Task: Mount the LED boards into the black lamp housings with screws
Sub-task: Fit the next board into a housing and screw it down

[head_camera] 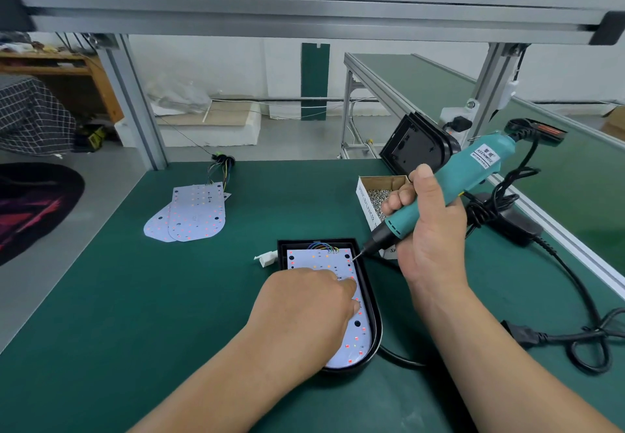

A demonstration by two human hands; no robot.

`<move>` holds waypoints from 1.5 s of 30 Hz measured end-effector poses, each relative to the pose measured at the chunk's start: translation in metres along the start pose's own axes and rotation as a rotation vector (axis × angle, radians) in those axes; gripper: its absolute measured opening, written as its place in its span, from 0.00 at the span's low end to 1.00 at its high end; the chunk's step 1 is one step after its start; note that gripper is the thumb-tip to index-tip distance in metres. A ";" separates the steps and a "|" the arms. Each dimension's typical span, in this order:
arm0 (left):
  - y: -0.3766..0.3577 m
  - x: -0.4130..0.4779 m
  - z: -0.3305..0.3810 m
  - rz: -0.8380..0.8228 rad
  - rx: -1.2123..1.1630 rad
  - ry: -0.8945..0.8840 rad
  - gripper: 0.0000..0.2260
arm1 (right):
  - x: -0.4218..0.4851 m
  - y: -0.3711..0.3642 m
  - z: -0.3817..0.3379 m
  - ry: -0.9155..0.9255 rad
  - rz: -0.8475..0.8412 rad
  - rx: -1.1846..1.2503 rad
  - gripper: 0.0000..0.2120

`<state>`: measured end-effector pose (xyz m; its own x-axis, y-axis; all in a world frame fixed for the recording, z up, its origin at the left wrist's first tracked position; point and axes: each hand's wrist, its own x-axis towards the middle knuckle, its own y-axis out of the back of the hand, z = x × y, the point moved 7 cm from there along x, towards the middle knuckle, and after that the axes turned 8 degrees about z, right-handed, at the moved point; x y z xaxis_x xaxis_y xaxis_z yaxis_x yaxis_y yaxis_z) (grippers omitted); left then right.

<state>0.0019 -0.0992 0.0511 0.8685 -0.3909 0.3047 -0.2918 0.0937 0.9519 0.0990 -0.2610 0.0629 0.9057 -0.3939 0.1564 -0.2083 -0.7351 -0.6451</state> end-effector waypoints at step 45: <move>0.006 -0.017 -0.058 0.047 -1.326 0.673 0.13 | -0.014 -0.018 -0.019 -0.171 -0.146 0.332 0.11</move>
<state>0.0081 -0.0390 0.0536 0.9944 0.0873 -0.0593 -0.0765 0.9834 0.1643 0.0829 -0.2524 0.0863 0.9713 -0.1800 0.1556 0.0325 -0.5475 -0.8362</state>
